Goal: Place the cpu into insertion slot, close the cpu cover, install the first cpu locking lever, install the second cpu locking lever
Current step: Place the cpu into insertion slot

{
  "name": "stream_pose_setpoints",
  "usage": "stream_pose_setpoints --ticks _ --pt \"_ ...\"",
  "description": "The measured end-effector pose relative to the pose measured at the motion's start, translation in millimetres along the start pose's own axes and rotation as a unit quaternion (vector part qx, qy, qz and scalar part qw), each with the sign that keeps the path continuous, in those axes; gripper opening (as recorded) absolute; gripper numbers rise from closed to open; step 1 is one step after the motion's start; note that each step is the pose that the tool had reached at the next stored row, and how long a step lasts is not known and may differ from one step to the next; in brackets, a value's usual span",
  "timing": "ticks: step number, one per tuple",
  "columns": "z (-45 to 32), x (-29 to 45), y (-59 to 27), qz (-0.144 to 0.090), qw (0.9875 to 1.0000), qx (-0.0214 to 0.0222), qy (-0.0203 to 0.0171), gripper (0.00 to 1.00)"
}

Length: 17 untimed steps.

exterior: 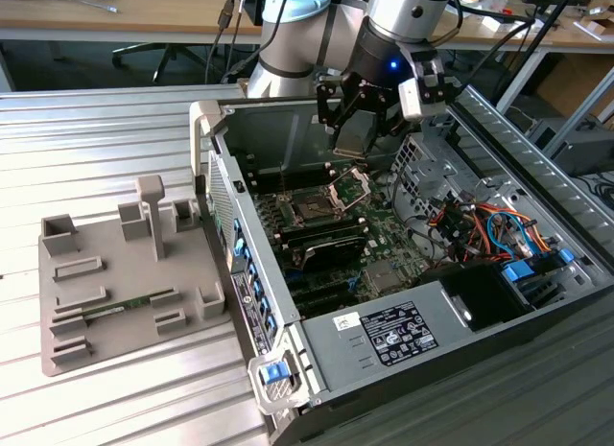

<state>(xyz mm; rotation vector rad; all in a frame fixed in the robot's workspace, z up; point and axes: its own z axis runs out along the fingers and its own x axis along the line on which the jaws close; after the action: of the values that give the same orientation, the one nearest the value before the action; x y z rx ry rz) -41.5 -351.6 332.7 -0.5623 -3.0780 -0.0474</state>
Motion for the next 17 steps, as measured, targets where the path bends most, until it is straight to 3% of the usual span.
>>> stream_pose_setpoints --ticks 17 --pt "0.0 0.0 0.0 0.017 0.9999 0.0002 -0.0007 0.54"
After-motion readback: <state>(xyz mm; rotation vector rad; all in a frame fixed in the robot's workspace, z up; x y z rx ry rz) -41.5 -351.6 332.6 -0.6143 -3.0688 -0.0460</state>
